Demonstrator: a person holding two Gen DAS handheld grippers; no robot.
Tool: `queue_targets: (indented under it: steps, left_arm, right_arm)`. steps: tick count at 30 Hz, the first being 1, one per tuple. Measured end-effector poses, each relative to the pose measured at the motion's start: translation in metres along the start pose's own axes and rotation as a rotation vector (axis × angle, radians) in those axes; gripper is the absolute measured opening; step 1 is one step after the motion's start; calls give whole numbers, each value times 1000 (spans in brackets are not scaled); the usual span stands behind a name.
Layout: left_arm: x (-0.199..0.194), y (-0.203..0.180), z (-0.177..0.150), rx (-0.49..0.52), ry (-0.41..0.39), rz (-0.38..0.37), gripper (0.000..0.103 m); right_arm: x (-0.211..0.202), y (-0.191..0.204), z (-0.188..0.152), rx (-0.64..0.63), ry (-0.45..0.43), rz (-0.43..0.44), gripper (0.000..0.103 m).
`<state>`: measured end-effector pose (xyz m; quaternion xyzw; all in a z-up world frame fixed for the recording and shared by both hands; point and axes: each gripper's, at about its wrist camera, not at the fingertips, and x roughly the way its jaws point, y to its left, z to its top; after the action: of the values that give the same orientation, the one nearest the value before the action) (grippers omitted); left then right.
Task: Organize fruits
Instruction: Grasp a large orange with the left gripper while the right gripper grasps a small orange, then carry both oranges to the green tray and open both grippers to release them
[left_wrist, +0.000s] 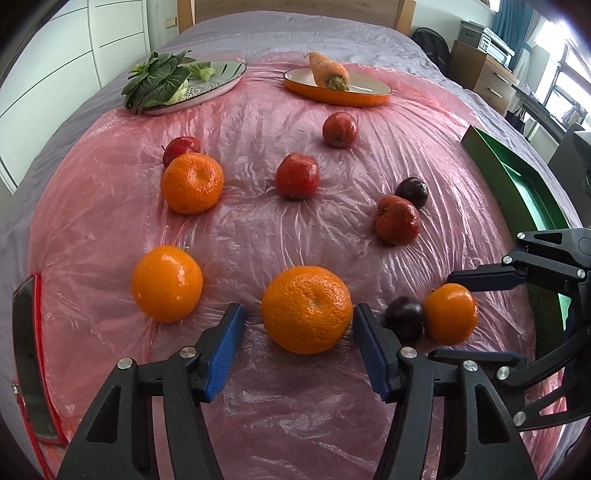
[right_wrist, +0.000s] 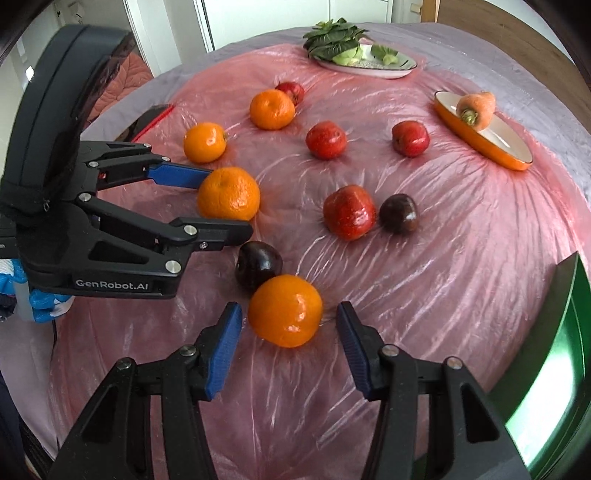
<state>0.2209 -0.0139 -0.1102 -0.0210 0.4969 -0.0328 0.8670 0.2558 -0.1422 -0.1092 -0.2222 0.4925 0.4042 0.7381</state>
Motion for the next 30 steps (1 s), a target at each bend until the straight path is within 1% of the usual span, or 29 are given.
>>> queue_targets:
  steps: [1,2,3,4,7,10,14,19,21,24,26,28,30]
  left_arm:
    - [1,1,0,0,0,0,50]
    - [1,2,0,-3,1,-6,48]
    - [2,2,1,-6,1,-14,43]
    - [2,2,1,-3,3,-23,39]
    - [-1,-1,1,9,-7,-15,39]
    - [-8,1,0,0,-21,-22,39]
    - [-22,2,-2,-11,-37,-18,38]
    - [-48,-4,-4,-6,-64,-15,38]
    - [-61,-14,-2,8,-77,-31,38]
    - [-74,-35,2,38,-93,-56,38]
    - [-80,-53,6,61,-100,-85,38]
    - [-84,-74,9,83,-104,-116,38]
    - [-87,-98,14,107,-104,-152,38]
  right_arm:
    - [1,0,0,-3,2,-1,81]
    - [3,1,0,-6,5,-3,68]
    - [5,1,0,-9,16,-10,59]
    - [6,1,0,-10,21,-10,55]
    - [6,2,0,-11,25,-9,53]
    - [0,2,-2,1,6,-4,53]
    - [-15,1,-3,40,-39,13,53]
    - [-49,8,-13,82,-119,36,53]
    - [-63,9,-19,97,-146,34,53]
    - [-89,1,-40,139,-182,9,53]
    - [-102,-8,-55,164,-189,-13,53]
    - [-117,-22,-79,201,-186,-51,53]
    - [-127,-34,-96,234,-178,-80,53]
